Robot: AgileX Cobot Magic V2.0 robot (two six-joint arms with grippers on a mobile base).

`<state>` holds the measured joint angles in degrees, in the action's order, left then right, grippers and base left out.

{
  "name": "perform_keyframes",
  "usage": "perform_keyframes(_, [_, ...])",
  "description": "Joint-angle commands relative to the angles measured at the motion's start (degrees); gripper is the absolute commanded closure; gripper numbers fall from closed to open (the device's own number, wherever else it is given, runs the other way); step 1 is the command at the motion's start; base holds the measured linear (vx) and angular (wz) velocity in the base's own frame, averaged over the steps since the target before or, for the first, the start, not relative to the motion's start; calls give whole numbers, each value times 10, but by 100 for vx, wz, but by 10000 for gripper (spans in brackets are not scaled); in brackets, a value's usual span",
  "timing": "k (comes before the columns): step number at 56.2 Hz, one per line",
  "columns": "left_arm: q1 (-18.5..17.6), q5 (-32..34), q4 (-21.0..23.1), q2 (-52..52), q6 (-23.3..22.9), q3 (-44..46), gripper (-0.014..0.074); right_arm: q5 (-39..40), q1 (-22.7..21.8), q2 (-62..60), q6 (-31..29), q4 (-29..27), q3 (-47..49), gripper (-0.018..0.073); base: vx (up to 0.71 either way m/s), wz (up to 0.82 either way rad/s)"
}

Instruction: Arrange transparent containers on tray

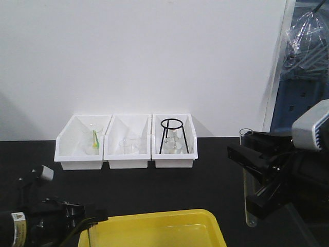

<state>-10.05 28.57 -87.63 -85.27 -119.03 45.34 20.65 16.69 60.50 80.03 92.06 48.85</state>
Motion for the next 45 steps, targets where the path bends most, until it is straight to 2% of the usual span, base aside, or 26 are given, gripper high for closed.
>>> perform_keyframes(1, [-3,35,27,-33,-16,36,597,-6,-1,-9,-1,-15,17,571,0,0])
perform_keyframes(15, [-3,29,22,-149,-13,76,593,-6,-1,-9,-1,-15,17,571,0,0])
perform_keyframes(26, [-3,25,21,-193,-11,76,561,-7,-1,-9,-1,-15,17,571,0,0])
perform_keyframes(33, [-3,11,20,-201,-7,76,483,-7,-1,-9,-1,-15,17,571,0,0])
perform_keyframes(45, [-3,6,20,-201,-7,76,255,-7,-1,-9,-1,-15,17,571,0,0])
